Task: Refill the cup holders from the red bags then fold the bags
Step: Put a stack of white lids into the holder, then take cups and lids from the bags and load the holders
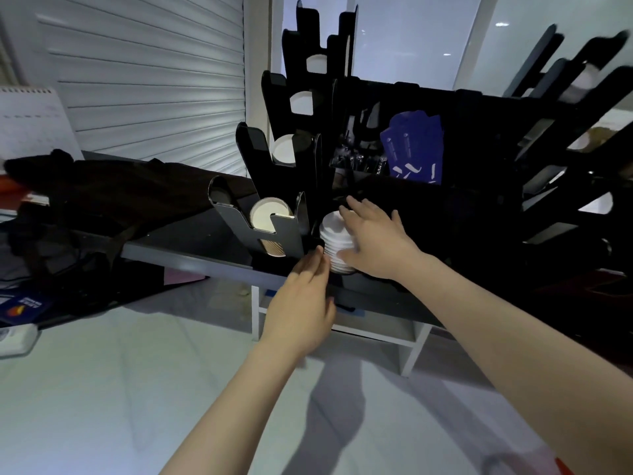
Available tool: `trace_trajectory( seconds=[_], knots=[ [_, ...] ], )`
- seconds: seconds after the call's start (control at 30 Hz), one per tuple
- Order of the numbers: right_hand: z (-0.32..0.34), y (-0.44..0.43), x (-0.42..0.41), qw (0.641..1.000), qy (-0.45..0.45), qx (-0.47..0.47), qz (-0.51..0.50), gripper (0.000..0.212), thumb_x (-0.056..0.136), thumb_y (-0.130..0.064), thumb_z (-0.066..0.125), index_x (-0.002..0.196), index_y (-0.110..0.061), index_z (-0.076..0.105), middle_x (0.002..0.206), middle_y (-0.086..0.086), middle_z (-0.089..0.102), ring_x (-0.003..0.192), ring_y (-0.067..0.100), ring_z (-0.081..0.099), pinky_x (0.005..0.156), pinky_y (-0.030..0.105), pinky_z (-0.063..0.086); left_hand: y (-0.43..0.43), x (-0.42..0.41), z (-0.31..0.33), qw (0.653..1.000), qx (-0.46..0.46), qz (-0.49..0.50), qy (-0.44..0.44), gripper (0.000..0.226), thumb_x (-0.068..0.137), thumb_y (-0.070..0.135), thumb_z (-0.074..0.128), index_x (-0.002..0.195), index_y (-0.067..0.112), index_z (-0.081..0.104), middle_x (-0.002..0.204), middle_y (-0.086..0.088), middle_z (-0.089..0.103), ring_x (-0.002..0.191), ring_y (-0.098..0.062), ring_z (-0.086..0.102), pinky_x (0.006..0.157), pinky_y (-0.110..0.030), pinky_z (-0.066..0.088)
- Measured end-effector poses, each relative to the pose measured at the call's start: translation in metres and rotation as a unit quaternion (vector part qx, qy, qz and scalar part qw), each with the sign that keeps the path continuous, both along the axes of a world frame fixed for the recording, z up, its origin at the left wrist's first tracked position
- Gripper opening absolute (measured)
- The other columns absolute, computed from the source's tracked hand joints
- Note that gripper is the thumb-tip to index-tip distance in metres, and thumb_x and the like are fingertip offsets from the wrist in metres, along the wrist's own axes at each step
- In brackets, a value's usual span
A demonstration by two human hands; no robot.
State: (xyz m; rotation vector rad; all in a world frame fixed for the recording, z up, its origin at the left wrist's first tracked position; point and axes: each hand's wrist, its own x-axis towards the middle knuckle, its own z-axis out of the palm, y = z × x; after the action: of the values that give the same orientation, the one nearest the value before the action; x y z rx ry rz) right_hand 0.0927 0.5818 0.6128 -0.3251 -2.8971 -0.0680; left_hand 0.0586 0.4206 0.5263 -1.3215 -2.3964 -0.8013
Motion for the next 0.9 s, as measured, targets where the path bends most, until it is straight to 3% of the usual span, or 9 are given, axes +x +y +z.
trace_trajectory(
  seconds=[0.27,0.43,0.5,0.6,0.7,0.8,0.9],
  knots=[
    [0.006,0.002,0.041,0.999,0.043,-0.029,0.013,0.075,0.091,-0.040,0.058,0.152,-0.017,0.020,0.161,0.003,0.011,0.148,0.021,0.005,0.115,0.054,0.008,-0.013,0.023,0.021,0.999,-0.028,0.000,0.046,0.068,0.091,0.021,0.047,0.151,0.012,0.017,0.158,-0.001,0.016,0.145,-0.017,0.008,0.115,-0.025,0.009],
    [0.002,0.001,0.113,0.995,0.065,-0.068,0.026,0.068,0.092,-0.039,0.058,0.150,-0.021,0.027,0.158,-0.001,0.022,0.147,0.016,0.010,0.119,0.043,0.014,-0.009,0.058,0.031,0.998,-0.036,-0.028,0.051,0.069,0.091,0.019,0.050,0.151,0.015,0.016,0.159,-0.001,0.011,0.146,-0.020,0.004,0.117,-0.031,0.011],
    [-0.010,-0.001,0.157,0.991,0.080,-0.107,0.019,0.061,0.092,-0.036,0.060,0.147,-0.022,0.037,0.154,-0.003,0.032,0.145,0.013,0.017,0.118,0.032,0.018,-0.005,0.078,0.024,0.997,-0.044,-0.044,0.050,0.068,0.091,0.018,0.052,0.150,0.015,0.019,0.159,-0.002,0.014,0.146,-0.021,0.007,0.117,-0.033,0.011],
    [-0.029,-0.002,0.227,0.983,0.115,-0.143,-0.030,0.048,0.090,-0.032,0.062,0.136,-0.024,0.051,0.143,-0.009,0.048,0.137,0.006,0.032,0.109,0.018,0.022,0.013,0.116,0.009,0.994,-0.022,-0.102,0.032,0.062,0.090,0.015,0.056,0.147,0.014,0.032,0.155,-0.004,0.027,0.144,-0.023,0.019,0.117,-0.035,0.015],
    [-0.040,0.003,0.302,0.973,0.135,-0.157,-0.105,0.041,0.089,-0.028,0.063,0.130,-0.025,0.057,0.131,-0.010,0.057,0.124,0.007,0.046,0.100,0.016,0.031,0.047,0.167,-0.003,0.984,0.000,-0.178,0.006,0.059,0.086,0.010,0.060,0.142,0.013,0.041,0.150,-0.004,0.037,0.140,-0.024,0.031,0.113,-0.034,0.019],
    [-0.047,0.008,0.383,0.953,0.174,-0.165,-0.186,0.035,0.084,-0.023,0.069,0.119,-0.025,0.065,0.114,-0.009,0.066,0.101,0.008,0.057,0.086,0.014,0.037,0.073,0.227,-0.017,0.972,-0.015,-0.235,-0.009,0.058,0.092,0.019,0.052,0.146,0.021,0.033,0.154,0.005,0.028,0.144,-0.015,0.022,0.113,-0.019,0.004],
    [-0.056,0.009,0.455,0.937,0.186,-0.174,-0.237,0.032,0.082,-0.020,0.072,0.114,-0.022,0.068,0.108,-0.010,0.068,0.098,0.008,0.061,0.086,0.015,0.041,0.084,0.280,-0.031,0.963,-0.021,-0.268,-0.031,0.056,0.094,0.023,0.050,0.146,0.024,0.033,0.154,0.009,0.028,0.143,-0.008,0.019,0.109,-0.012,-0.003]
  ],
)
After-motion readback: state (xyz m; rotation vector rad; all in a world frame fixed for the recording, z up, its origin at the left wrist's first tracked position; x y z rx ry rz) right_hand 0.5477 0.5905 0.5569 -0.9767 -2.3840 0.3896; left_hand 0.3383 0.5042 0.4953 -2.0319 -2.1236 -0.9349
